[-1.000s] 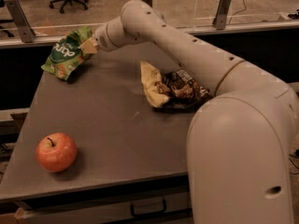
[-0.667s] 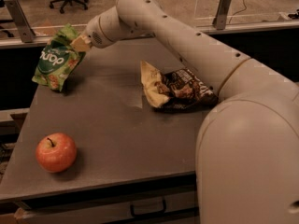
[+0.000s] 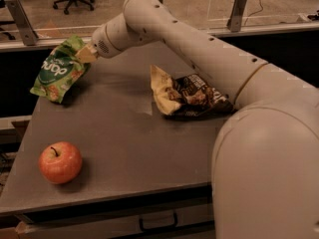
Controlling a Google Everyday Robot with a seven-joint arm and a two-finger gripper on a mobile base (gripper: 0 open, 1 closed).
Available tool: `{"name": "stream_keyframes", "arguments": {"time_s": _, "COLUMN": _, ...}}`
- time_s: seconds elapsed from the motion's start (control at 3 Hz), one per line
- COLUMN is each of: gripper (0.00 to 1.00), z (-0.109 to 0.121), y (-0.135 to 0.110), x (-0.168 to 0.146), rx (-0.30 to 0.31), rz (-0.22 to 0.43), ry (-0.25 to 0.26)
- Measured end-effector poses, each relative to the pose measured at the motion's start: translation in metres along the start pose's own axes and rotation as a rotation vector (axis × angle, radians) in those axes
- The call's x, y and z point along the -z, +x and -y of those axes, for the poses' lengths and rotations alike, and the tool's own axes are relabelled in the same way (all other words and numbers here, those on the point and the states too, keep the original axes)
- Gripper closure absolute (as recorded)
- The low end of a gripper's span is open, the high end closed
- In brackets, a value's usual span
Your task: Move green rice chip bag near apple
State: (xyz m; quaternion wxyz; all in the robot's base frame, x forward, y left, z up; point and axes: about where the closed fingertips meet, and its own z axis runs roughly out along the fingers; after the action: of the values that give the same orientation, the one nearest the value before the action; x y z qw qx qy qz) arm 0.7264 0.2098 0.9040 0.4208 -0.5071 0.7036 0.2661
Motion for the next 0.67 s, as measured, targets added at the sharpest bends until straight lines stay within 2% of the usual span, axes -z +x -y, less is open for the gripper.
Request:
{"name": "stream_keyframes", "arguments": {"time_s": 0.33, "gripper": 1.0, "z": -0.029, "y": 0.01, "x": 0.021, "rx": -0.098, "rz": -0.022, "ry": 0.005}}
{"name": "stream_keyframes", "arguments": {"time_s": 0.67, "gripper": 1.0, "z": -0.062, "y": 0.027, "x": 0.052, "rx": -0.202, "rz": -0.076, "ry": 0.053}}
